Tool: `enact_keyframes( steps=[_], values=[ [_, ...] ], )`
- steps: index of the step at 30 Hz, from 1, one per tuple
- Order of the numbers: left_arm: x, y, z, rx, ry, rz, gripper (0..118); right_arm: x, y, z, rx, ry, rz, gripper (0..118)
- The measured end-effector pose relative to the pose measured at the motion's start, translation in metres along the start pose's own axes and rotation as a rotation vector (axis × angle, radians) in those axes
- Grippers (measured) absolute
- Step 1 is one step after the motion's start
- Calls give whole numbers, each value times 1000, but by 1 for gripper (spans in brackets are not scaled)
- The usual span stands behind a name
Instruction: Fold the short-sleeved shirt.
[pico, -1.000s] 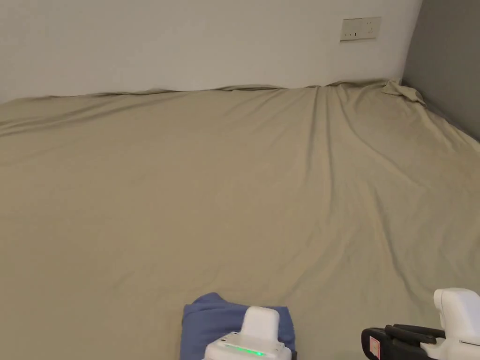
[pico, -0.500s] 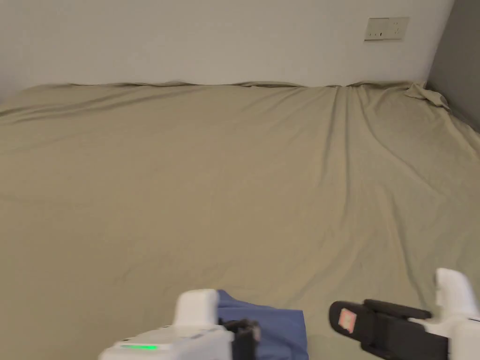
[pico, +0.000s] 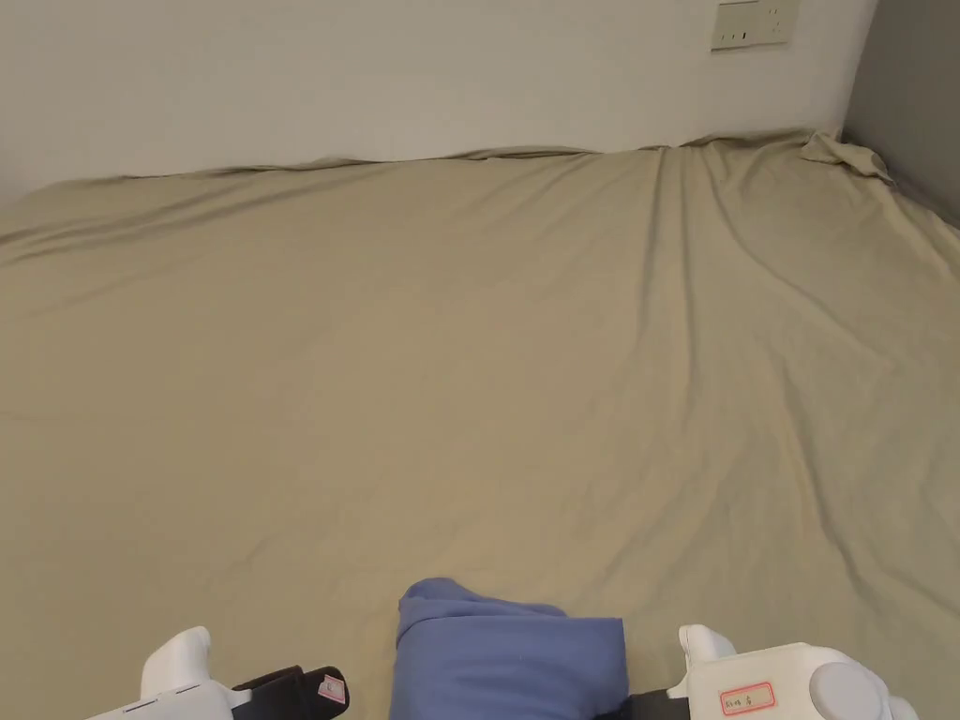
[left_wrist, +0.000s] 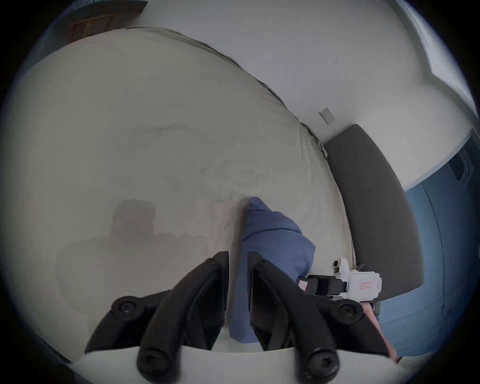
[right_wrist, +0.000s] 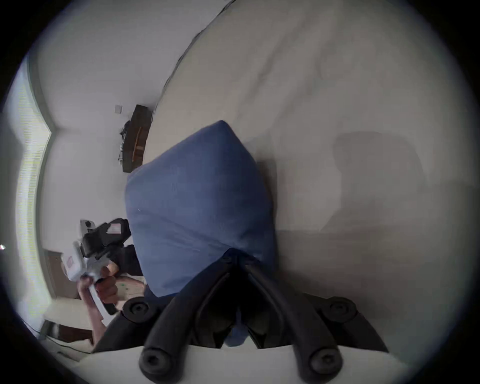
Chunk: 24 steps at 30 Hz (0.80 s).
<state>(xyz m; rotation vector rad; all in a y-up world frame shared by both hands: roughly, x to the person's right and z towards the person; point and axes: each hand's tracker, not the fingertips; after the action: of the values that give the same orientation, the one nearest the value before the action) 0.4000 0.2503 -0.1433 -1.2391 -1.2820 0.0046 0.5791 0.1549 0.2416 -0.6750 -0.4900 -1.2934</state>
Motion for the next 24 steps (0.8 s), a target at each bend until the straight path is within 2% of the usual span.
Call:
enact_keyframes(
  steps=[2, 4, 5, 6, 8, 9, 10, 11, 13, 15, 17, 18, 19, 20, 21, 24],
  values=[
    [6, -2, -8, -16, -14, -10, 17, -9, 0, -3, 8, -55, 86, 5],
    [11, -4, -15, -38, -27, -26, 17, -13, -2, -2, 5, -59, 90, 5],
    [15, -5, -20, -45, -34, -40, 25, -11, -2, -2, 5, -53, 82, 5],
    [20, -6, -26, -59, -28, -80, 36, -8, -2, -2, 7, -44, 74, 5],
    [34, -12, -39, -15, 80, -227, 68, -3, -4, -1, 14, -22, 67, 5],
    [36, -15, -48, -28, 88, -279, 115, -1, -5, -1, 19, -14, 57, 5],
    [43, -18, -45, 55, 15, -237, 118, -1, -6, -1, 24, -10, 48, 5],
    [47, -20, -53, -59, 58, -267, 118, -1, -7, -1, 27, -9, 46, 5],
    [44, -16, -69, -159, 21, -215, 118, -1, -8, -1, 32, -10, 50, 5],
    [49, -21, -80, -169, -9, -215, 118, -1, -9, -1, 37, -8, 55, 5],
    [56, -19, -94, -216, 26, -262, 116, 1, -12, -1, 47, -1, 47, 5],
    [60, -21, -97, -220, 13, -283, 102, 2, -13, 0, 53, 4, 46, 5],
    [64, -23, -96, -215, 20, -303, 70, 3, -14, -1, 58, 7, 45, 5],
    [68, -25, -94, -187, 67, -335, 53, 4, -15, 0, 63, 14, 41, 5],
    [68, -25, -92, -187, 47, -331, 45, 5, -16, 0, 67, 21, 35, 5],
    [55, -18, -88, -208, -12, -232, 42, 9, -18, 1, 80, 53, 2, 5]
  ],
)
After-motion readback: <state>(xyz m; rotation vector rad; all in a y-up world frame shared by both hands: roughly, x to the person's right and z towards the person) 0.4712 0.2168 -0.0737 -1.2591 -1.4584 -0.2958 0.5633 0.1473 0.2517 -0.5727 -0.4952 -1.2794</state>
